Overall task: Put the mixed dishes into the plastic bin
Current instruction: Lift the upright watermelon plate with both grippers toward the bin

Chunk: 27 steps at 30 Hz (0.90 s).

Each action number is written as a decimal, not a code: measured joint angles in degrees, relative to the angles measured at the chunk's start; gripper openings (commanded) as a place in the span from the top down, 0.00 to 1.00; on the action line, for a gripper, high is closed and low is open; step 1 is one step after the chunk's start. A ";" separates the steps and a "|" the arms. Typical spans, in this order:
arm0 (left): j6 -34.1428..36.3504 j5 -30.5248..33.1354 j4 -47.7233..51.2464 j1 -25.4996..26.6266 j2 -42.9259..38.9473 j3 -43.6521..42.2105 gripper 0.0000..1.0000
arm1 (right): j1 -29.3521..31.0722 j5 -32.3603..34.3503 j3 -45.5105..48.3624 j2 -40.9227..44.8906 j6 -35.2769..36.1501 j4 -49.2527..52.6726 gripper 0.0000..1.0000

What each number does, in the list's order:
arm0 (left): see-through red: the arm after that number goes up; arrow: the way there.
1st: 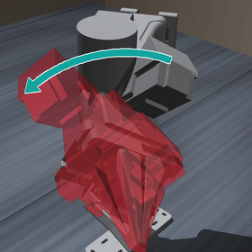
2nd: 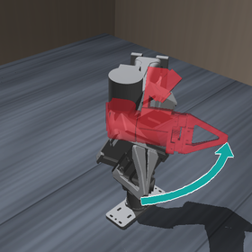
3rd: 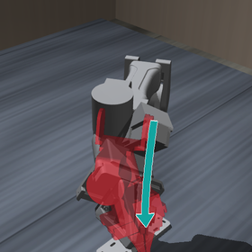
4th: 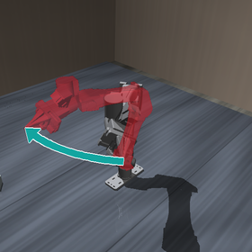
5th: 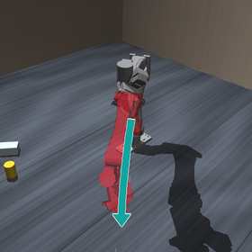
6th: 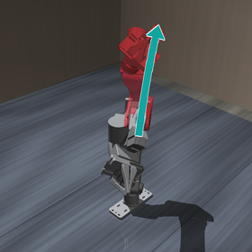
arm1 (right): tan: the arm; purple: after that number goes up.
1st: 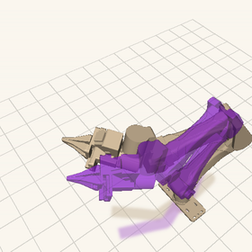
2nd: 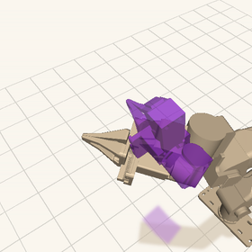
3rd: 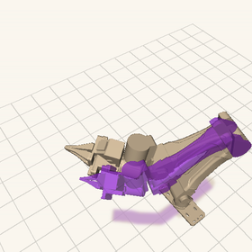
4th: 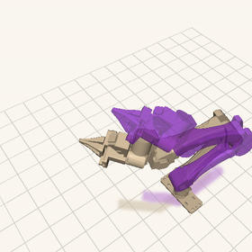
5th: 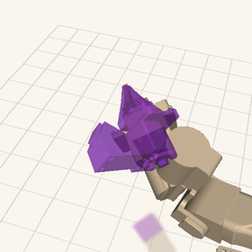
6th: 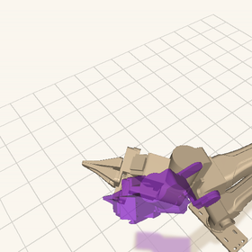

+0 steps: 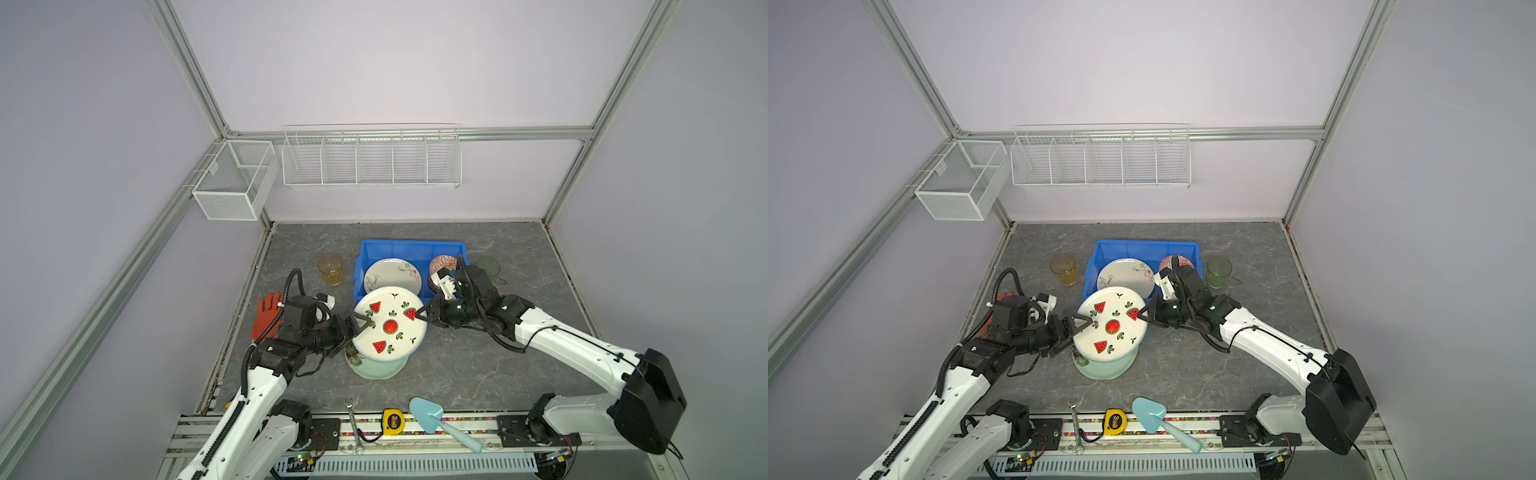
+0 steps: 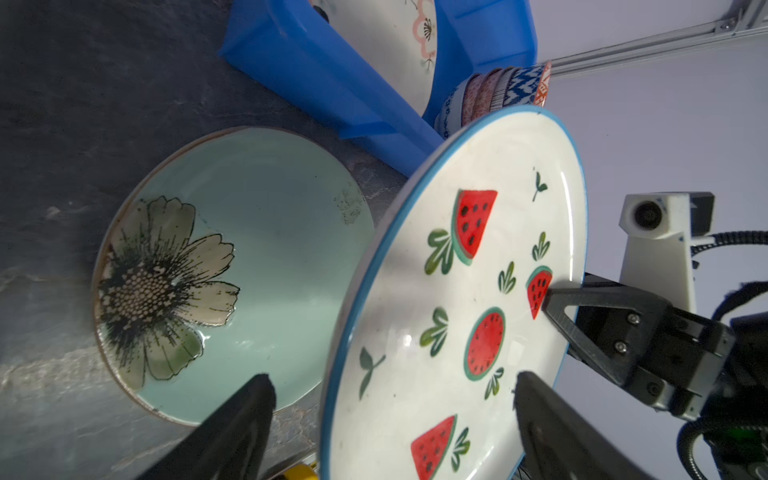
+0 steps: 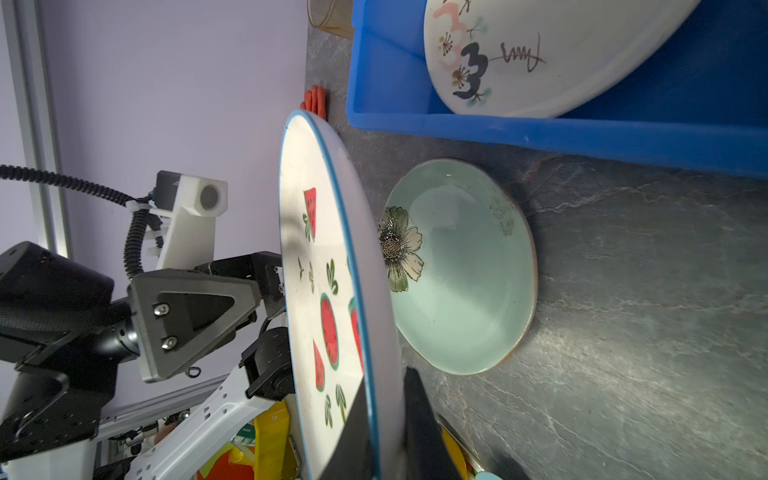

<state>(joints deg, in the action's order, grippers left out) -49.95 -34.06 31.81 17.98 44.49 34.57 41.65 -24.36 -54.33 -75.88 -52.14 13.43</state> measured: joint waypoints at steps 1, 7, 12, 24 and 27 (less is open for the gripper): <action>-1.14 -0.61 -1.53 0.00 -0.22 -0.61 0.23 | -0.04 -0.31 0.02 0.00 -0.28 -0.31 0.93; -6.58 -3.43 -8.46 -0.02 -1.57 -3.93 0.42 | -0.96 -1.77 0.02 0.00 -1.75 -2.16 0.93; -9.99 -4.76 -13.09 -0.04 -3.04 -5.05 0.55 | -1.92 -2.69 0.02 0.00 -2.75 -3.61 0.93; -15.80 -5.03 -18.27 -0.28 -3.78 -7.17 0.81 | -3.78 -4.87 0.02 -1.09 -4.24 -6.43 0.93; -17.00 -5.29 -19.37 -0.39 -3.89 -7.21 0.86 | -4.35 -5.51 0.02 -1.38 -5.16 -6.67 0.93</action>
<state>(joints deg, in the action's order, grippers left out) -66.96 -39.35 12.45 17.58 40.60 27.35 37.30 -29.87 -54.30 -77.25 -57.30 6.76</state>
